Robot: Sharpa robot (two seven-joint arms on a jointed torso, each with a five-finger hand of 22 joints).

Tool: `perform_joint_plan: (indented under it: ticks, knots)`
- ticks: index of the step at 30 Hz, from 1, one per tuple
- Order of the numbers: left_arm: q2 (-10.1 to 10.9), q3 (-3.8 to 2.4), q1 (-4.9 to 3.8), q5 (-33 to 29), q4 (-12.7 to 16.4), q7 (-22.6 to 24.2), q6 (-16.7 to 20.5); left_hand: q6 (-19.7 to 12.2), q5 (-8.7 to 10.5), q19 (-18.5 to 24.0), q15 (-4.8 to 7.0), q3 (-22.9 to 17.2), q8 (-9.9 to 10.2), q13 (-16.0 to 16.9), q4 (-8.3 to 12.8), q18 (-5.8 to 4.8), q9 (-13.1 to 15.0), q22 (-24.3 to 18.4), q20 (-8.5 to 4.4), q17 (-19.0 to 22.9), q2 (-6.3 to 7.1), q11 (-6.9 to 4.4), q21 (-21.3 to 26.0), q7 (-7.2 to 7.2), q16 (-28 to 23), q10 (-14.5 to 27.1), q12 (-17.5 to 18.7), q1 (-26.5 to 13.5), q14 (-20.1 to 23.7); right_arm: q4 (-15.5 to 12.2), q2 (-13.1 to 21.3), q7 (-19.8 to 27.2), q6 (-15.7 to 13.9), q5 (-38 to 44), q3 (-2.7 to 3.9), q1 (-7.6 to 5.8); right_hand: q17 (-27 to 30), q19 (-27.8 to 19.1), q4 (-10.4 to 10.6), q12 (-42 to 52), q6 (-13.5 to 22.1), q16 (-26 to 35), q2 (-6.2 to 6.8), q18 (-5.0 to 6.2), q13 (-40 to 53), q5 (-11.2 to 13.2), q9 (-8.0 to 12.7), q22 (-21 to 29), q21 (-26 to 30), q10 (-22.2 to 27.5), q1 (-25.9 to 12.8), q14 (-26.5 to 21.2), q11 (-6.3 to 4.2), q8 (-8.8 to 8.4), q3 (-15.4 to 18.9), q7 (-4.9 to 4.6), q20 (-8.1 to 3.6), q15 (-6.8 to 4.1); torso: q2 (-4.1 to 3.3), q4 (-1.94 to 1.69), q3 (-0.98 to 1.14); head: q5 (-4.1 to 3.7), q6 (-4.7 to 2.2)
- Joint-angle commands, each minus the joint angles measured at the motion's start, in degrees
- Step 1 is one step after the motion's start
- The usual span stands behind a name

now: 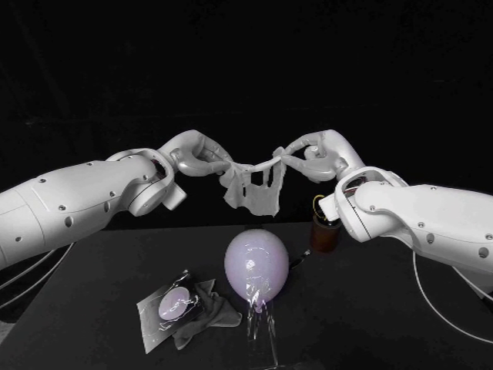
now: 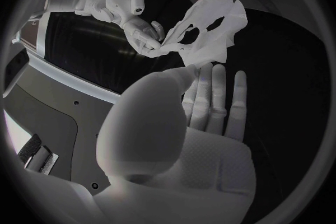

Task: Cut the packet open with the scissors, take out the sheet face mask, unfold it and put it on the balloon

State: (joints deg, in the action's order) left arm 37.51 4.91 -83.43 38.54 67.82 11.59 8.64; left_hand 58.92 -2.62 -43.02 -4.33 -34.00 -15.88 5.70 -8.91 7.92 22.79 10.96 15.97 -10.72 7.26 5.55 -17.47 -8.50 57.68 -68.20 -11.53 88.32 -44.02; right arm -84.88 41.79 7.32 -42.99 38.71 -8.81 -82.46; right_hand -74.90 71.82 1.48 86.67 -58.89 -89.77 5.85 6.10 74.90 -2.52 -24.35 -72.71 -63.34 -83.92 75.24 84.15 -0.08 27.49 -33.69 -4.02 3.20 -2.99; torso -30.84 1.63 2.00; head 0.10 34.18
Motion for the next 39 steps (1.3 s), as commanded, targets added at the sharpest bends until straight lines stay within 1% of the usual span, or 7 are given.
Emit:
perform_joint_plan:
  ticks: [1,14,20,25,33,35,39]
  knots:
    - [0.1,-0.06,-0.14,-0.58,0.42,0.46,-0.29,-0.43,-0.25,-0.36,0.0,0.06,-0.22,0.11,0.38,0.99,10.62,0.12,0.04,-0.05,-0.1,0.17,-0.28,-0.09,-0.38,0.07,-0.39,-0.66,0.6,-0.11,0.11,0.64,1.18,0.2,0.04,0.0,-15.1,0.05,-0.07,0.2,-0.72,-0.23,-0.5,0.22,12.53,-0.27,-2.23,-0.1,0.09,-4.76,0.11,5.85,-0.46,0.2,-0.38,0.43,-0.08,-0.45,-0.01,0.0,0.0,0.08,0.07]
    - [0.21,-0.04,-0.12,-7.5,1.64,3.72,4.08,-0.92,-0.24,-0.14,-0.15,-0.41,-0.16,0.39,0.6,1.04,10.86,0.56,-0.05,-0.11,-0.75,0.35,-0.86,-0.19,-0.49,0.76,-0.51,-0.8,0.89,0.48,-0.14,-2.31,3.94,1.08,-0.07,-0.01,-15.1,-0.25,-0.12,0.11,-0.57,-0.23,-0.51,0.32,12.46,-0.27,-2.25,0.16,0.54,-4.72,0.05,5.85,-0.45,0.18,-0.44,0.4,-0.09,-0.44,-0.02,0.07,0.02,0.05,0.03]
    - [0.74,-0.06,-0.12,-9.15,2.72,3.81,2.65,-0.94,-0.23,-0.13,-0.16,-0.43,-0.18,0.43,0.66,1.05,10.91,0.63,-0.06,-0.11,-0.77,0.35,-0.95,-0.21,-0.5,0.8,-0.55,-0.81,0.92,1.56,-0.7,-2.15,3.35,1.19,-0.2,0.14,-15.1,-0.31,-0.13,-0.03,-0.54,-0.23,-0.5,0.34,12.35,-0.27,-2.26,0.22,0.64,-4.66,0.03,5.85,-0.45,0.18,-0.45,0.4,-0.09,-0.44,-0.08,0.07,0.08,-0.01,0.04]
    - [1.25,-0.09,-0.13,-9.73,3.85,3.57,0.76,-0.94,-0.23,-0.14,-0.17,-0.43,-0.22,0.49,0.72,1.07,10.96,0.7,-0.08,-0.13,-0.77,0.37,-1.06,-0.24,-0.48,0.81,-0.61,-0.85,0.92,3.69,-1.95,-1.34,2.87,1.14,-0.24,0.38,-15.1,-0.31,-0.13,-0.03,-0.54,-0.23,-0.5,0.34,12.35,-0.27,-2.26,0.22,0.64,-4.66,0.03,5.85,-0.45,0.18,-0.45,0.4,-0.09,-0.44,-0.01,0.02,0.09,-0.1,0.05]
    - [1.73,-0.14,-0.43,-10.05,5.45,2.35,-3.41,-0.92,-0.25,-0.09,-0.18,-0.39,-0.39,0.77,1.08,1.1,11.23,1.02,-0.11,-0.19,-0.72,0.33,-1.5,-0.26,-0.48,0.77,-0.95,-1.07,0.97,10.66,-6.43,0.09,3.73,0.91,-0.25,0.96,-15.1,-0.43,-0.15,-0.17,-0.47,-0.23,-0.53,0.37,12.24,-0.26,-2.28,0.31,0.8,-4.61,-0.01,5.85,-0.43,0.18,-0.49,0.38,-0.09,-0.43,-0.03,-0.01,0.04,-0.31,-0.05]
    - [1.77,-0.15,-0.62,-10.1,5.82,1.89,-4.74,-0.91,-0.26,-0.07,-0.16,-0.43,-0.42,0.84,1.22,1.11,11.28,1.11,-0.12,-0.2,-0.71,0.32,-1.61,-0.25,-0.49,0.77,-1.04,-1.1,1.0,13.3,-8.09,-0.05,5.45,0.66,-0.24,1.17,-15.1,-0.66,-0.18,-0.32,-0.36,-0.23,-0.62,0.43,12.12,-0.27,-2.32,0.49,1.13,-4.54,-0.07,5.85,-0.41,0.18,-0.58,0.35,-0.09,-0.42,-0.05,-0.08,0.03,-0.36,-0.02]
    - [1.64,-0.17,-1.12,-11.29,6.41,1.01,-7.03,-0.88,-0.27,-0.09,-0.1,-0.67,-0.54,1.16,1.75,1.19,11.5,1.54,-0.21,-0.27,-0.67,0.27,-2.23,-0.23,-0.45,0.82,-1.38,-1.39,0.91,18.93,-11.68,-1.42,12.1,0.46,-0.26,1.71,-15.1,-2.47,-0.29,-1.56,0.24,-0.23,-0.89,0.91,11.17,-0.26,-2.53,1.9,3.63,-4.0,-0.54,5.85,-0.24,0.22,-0.79,0.17,0.01,-0.25,-0.04,-0.08,-0.03,-0.45,0.1]
